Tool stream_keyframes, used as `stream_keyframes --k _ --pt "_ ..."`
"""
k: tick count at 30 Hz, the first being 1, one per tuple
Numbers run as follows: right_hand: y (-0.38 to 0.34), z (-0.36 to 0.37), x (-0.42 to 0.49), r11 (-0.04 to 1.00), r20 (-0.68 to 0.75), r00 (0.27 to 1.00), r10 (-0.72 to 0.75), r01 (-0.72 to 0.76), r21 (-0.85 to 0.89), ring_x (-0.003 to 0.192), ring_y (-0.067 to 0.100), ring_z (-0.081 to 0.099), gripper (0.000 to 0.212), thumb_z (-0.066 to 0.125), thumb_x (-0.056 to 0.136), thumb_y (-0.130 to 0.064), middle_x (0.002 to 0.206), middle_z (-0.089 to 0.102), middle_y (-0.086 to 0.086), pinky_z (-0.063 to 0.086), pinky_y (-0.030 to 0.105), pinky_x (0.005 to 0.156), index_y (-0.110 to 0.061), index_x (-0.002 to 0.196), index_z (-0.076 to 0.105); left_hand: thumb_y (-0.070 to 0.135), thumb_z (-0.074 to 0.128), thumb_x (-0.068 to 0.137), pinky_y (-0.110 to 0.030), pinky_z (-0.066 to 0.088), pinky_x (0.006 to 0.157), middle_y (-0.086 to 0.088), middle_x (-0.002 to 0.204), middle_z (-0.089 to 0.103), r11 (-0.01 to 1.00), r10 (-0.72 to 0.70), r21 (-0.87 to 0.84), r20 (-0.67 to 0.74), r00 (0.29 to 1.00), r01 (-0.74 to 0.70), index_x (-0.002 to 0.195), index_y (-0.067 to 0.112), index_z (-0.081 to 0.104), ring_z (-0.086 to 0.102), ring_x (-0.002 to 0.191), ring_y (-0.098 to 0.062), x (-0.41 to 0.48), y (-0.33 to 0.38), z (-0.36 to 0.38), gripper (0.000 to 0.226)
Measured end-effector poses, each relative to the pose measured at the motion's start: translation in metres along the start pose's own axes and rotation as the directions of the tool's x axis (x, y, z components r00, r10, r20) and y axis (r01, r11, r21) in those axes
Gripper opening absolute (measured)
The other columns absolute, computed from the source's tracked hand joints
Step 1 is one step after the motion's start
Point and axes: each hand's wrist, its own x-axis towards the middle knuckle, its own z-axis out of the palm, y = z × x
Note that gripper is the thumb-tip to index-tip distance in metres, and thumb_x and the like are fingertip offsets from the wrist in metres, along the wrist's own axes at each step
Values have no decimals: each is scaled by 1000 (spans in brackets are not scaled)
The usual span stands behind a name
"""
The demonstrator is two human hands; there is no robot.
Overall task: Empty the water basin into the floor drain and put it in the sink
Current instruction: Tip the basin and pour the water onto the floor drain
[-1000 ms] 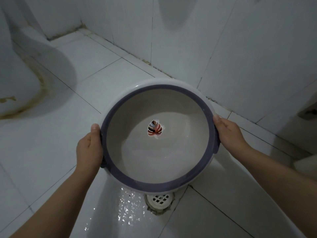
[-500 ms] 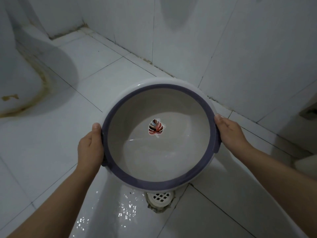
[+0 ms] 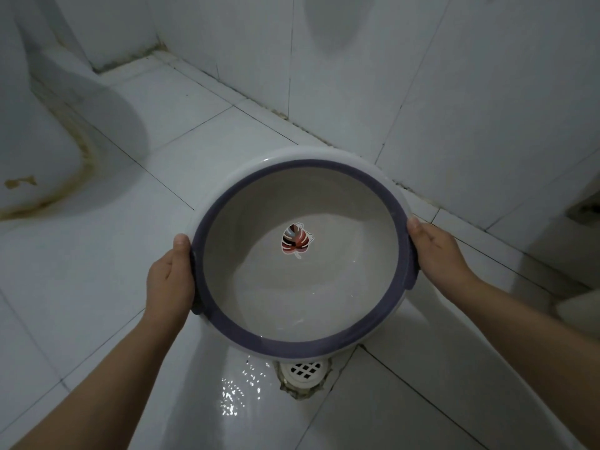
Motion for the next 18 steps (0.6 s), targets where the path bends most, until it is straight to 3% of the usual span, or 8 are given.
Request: stream_keyframes --k 7,12,18 --pt "1 -2 -4 1000 3 1000 -23 23 -10 55 11 51 50 35 90 -51 63 57 0 39 24 51 -12 67 57 46 23 95 -29 32 53 -7 55 41 1000 11 4 16 1000 -11 53 13 35 37 52 -20 -1 0 -2 54" --pt "4 -3 -5 1000 12 1000 -11 11 28 45 -5 52 48 36 89 -52 61 59 -2 40 9 43 -15 66 57 43 22 96 -28 31 52 -7 55 42 1000 20 8 9 1000 -20 53 12 37 37 52 -19 -4 1 -2 55" --pt "6 -3 -6 999 14 1000 -10 9 37 51 0 54 48 36 91 -49 66 61 2 40 7 44 -12 71 59 44 22 96 -27 32 53 -8 57 45 1000 10 16 17 1000 -10 57 8 41 39 53 -19 -3 1 -3 56"
